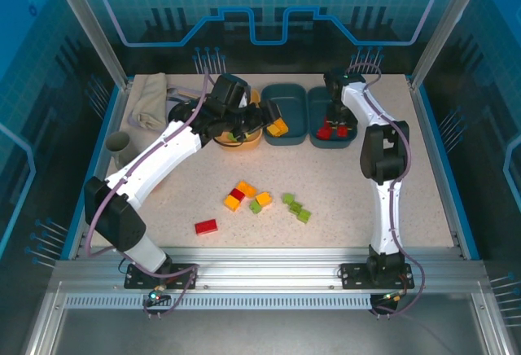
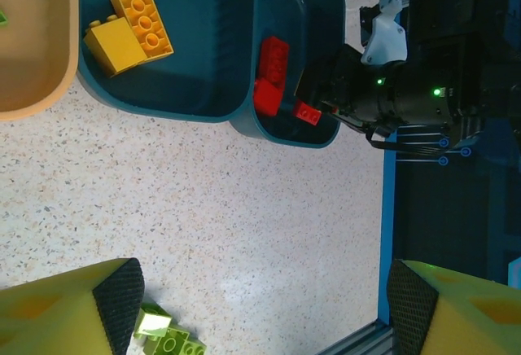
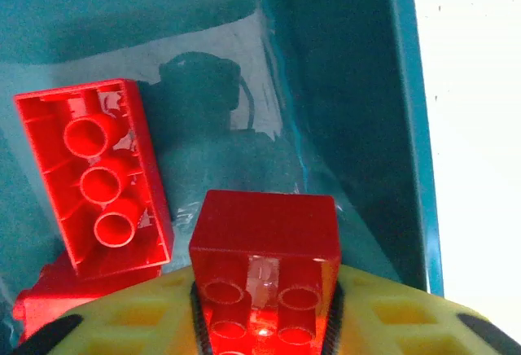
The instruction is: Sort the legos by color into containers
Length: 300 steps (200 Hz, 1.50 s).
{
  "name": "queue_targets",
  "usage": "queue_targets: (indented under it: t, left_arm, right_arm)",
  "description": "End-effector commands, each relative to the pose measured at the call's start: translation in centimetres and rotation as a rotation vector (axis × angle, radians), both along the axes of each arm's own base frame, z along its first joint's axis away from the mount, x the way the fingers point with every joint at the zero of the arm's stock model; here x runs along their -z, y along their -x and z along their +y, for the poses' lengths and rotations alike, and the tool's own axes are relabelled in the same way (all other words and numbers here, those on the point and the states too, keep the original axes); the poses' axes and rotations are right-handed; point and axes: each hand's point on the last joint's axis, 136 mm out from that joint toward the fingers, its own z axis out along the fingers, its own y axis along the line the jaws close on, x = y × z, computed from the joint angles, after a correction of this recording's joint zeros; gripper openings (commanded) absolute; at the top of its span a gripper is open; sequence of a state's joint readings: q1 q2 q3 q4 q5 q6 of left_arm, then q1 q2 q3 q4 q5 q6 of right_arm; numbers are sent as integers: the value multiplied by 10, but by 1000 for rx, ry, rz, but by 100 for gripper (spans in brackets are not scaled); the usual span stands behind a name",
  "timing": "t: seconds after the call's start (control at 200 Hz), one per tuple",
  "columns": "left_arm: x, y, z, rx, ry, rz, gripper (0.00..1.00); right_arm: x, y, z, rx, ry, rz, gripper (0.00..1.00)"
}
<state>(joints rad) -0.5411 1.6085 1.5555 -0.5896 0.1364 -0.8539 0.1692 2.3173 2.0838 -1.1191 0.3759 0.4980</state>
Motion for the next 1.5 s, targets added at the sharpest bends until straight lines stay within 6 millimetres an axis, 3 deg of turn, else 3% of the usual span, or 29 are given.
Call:
queue_targets:
  t: [0.0,0.165,0.185,0.36,0.455,0.54,0.625,0.69,0.7,0.79,0.88,0.98,1.14,1.26,1.496]
  left_arm:
    - [7,8,11,7,-30,14,82]
    - [24,24,26,-20,-65,68,82]
    - [27,27,28,-24,-71,77,82]
    - [61,53,46,-75,-114,198,82]
    - [86,70,53,-107,-122,297,82]
    - [109,91,59,-150,-129,399,81]
    - [125,111,53,-145,-118,461,80]
    - [136,126,44,-115,-129,495,79]
    - [138,128,43,-110,-132,499,79]
    - [155,148,32,-54,-175,539,77]
    - [168,163,26,-12,-218,561,75]
    - [180,173,24,20,-267,567,74]
    - [201,181,11,94,-344,573,75]
    - [210,180,1,133,-401,565,75]
    - [225,167,13,106,-512,514,71]
  right_arm:
    - [-4,-5,4,-11,-23,9,48]
    - [-28,-10,16,-34,-37,-36,59]
    - [-44,-10,17,-39,-44,-70,60]
    - [-105,-3,33,-74,-80,-191,63]
    - [-138,11,58,-166,-123,-285,63]
    - [-158,38,91,-293,-161,-349,64]
    - [-156,73,119,-404,-218,-361,65]
    - [-142,108,144,-499,-329,-345,64]
    - [-133,116,145,-508,-343,-325,64]
    - [-118,169,171,-640,-485,-318,63]
    - [-105,217,181,-724,-545,-284,63]
    - [-86,255,175,-722,-565,-235,63]
    - [-70,280,161,-652,-594,-210,64]
    - [-72,281,161,-643,-604,-221,64]
    - [-80,278,166,-659,-620,-239,64]
